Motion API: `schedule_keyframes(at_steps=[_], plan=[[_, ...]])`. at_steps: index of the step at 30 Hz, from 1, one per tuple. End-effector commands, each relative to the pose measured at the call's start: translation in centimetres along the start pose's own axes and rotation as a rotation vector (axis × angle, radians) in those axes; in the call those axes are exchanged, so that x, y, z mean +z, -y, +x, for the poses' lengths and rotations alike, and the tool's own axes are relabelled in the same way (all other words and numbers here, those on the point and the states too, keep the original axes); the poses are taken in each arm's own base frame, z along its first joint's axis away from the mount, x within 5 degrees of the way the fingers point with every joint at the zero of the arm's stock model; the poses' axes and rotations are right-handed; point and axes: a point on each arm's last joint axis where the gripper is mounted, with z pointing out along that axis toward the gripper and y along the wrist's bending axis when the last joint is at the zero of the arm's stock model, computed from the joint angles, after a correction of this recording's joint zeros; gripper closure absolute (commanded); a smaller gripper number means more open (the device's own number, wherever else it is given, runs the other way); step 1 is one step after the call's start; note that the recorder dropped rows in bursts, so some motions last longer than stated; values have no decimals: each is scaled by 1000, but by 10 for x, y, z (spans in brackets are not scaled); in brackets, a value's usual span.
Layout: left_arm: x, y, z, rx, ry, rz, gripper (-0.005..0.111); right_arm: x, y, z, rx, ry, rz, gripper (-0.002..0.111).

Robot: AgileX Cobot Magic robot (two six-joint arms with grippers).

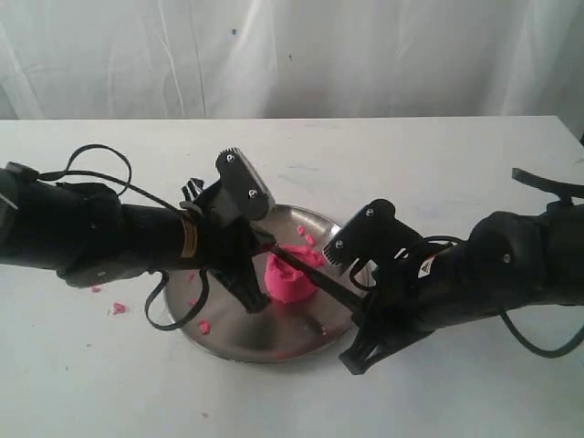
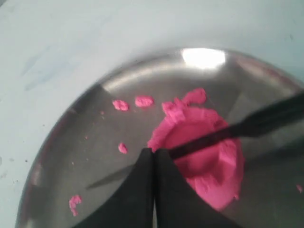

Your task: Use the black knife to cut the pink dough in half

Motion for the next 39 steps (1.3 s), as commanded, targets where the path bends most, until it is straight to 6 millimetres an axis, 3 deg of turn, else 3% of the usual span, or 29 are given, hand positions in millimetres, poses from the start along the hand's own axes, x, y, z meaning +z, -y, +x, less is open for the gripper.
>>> schedule_keyframes(at_steps=[1,14,39], plan=[[4,-7,-10,-58,61,-31,107,1,-3,4,-8,-35,-24,108],[28,-16,29,-96,-54,-34,107,7,-3,7,-6,-55,-28,108],[39,-11,45,-105,-117,-13,107,12,-3,9,9,-69,-29,108]])
